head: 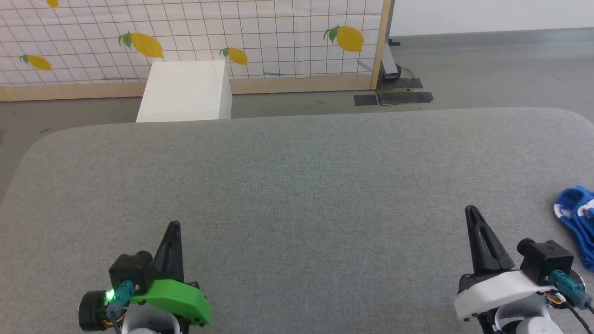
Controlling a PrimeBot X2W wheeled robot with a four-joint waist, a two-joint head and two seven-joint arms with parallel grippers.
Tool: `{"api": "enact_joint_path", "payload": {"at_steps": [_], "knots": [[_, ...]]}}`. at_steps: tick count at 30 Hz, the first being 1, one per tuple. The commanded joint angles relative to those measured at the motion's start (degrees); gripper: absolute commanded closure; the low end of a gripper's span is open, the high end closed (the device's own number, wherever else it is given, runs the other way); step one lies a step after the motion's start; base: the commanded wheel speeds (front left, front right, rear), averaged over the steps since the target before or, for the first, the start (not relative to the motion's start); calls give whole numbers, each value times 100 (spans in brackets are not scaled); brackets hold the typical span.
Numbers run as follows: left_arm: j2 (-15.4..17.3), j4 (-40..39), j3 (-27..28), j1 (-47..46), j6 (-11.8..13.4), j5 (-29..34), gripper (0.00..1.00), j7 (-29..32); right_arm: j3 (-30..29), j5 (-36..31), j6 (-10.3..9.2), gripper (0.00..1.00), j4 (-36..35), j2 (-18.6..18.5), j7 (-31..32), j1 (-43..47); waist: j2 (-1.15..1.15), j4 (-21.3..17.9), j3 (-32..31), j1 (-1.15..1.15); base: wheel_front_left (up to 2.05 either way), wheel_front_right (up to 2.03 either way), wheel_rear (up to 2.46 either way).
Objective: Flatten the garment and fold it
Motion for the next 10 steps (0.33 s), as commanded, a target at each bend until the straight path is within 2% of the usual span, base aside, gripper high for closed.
{"api": "enact_joint_path", "payload": {"at_steps": [1,10], "knots": [[-23,-37,11,13,25,70,100,32,18,-72,-4,100,-44,-1,27,-3,0,1,-1,0,0,0,0],[-28,-118,19,15,39,160,100,137,33,-174,-5,100,-110,-1,132,-4,0,4,-6,0,0,0,0]]}}
